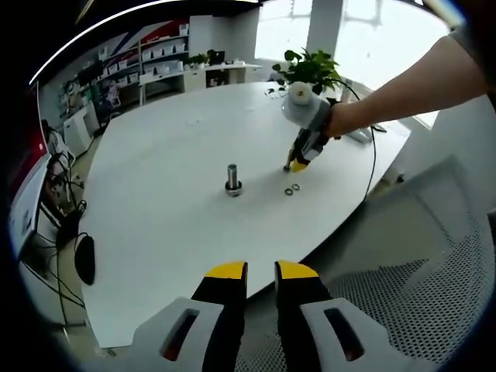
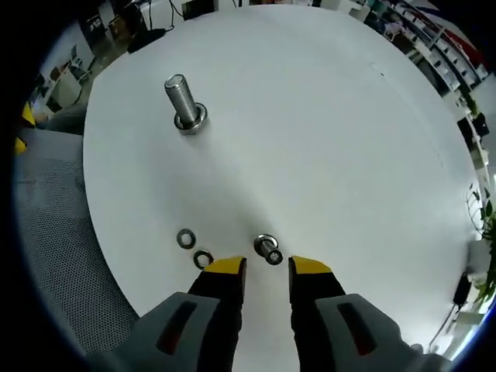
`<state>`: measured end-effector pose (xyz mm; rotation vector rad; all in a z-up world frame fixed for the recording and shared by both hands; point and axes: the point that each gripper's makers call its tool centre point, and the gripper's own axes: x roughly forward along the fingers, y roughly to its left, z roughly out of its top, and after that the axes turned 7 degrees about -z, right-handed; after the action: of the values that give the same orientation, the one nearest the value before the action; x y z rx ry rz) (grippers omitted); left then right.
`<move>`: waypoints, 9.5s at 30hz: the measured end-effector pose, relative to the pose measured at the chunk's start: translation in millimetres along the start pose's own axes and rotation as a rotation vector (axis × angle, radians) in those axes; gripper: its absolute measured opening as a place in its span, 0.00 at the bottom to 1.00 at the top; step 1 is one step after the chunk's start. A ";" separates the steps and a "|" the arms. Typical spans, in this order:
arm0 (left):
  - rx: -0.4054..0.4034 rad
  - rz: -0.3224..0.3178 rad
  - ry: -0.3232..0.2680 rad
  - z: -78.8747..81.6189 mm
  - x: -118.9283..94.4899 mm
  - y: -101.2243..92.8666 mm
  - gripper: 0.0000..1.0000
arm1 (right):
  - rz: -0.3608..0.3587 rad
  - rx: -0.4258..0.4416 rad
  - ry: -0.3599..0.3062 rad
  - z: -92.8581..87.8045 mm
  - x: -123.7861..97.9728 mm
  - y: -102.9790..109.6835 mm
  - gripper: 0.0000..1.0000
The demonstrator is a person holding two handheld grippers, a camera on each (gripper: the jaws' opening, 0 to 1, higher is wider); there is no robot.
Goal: Place the washer onto the threaded stud by aligning its center hole with the stud, sliding it down to the base, and recovering from edge contact or off-axis alignment until the washer reaches the visible bottom stop.
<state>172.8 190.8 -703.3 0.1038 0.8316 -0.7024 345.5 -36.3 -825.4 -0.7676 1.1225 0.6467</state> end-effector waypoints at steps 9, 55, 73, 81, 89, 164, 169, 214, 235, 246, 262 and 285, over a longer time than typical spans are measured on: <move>0.005 -0.003 -0.011 2.1 -0.8 -0.5 0.12 | 0.010 0.015 0.029 -24.5 -11.6 12.5 0.27; 0.010 0.000 -0.016 2.7 -1.6 -1.1 0.12 | 0.114 -0.116 0.028 -4.0 3.5 58.2 0.15; 0.006 0.003 -0.011 1.9 -0.9 -0.6 0.11 | 0.003 -0.192 0.228 -2.5 4.3 62.7 0.15; 0.017 -0.015 -0.007 1.3 -0.4 -4.3 0.11 | 0.001 -0.208 0.162 -2.8 4.6 62.3 0.15; 0.020 -0.019 -0.013 2.2 -0.4 -4.4 0.11 | 0.030 -0.082 0.042 -6.1 3.2 59.7 0.15; 0.023 -0.025 -0.002 1.5 0.3 -5.4 0.11 | -0.037 0.011 -0.144 25.7 -44.3 -7.0 0.14; 0.021 -0.023 -0.001 1.1 0.2 -4.9 0.11 | -0.036 -0.001 -0.134 26.0 -41.1 -8.4 0.14; 0.008 -0.013 0.033 -5.6 2.1 -3.3 0.11 | 0.032 0.013 -0.012 11.2 7.2 8.2 0.17; 0.016 -0.026 0.039 -6.2 2.7 -5.5 0.11 | 0.030 0.136 -0.026 -8.1 -7.9 24.8 0.25; 0.016 -0.027 0.035 -5.2 2.3 -5.4 0.11 | 0.101 0.130 -0.046 11.3 -1.3 70.8 0.25; 0.019 -0.026 0.026 -3.9 2.1 -5.3 0.11 | 0.077 -0.009 -0.041 15.9 5.2 70.4 0.19; 0.017 -0.022 0.030 -4.4 2.1 -4.6 0.10 | 0.080 -0.065 0.043 17.5 4.3 72.6 0.13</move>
<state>168.1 187.7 -706.9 0.1208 0.8564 -0.7301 299.3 20.6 -840.5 -0.7978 1.1806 0.7401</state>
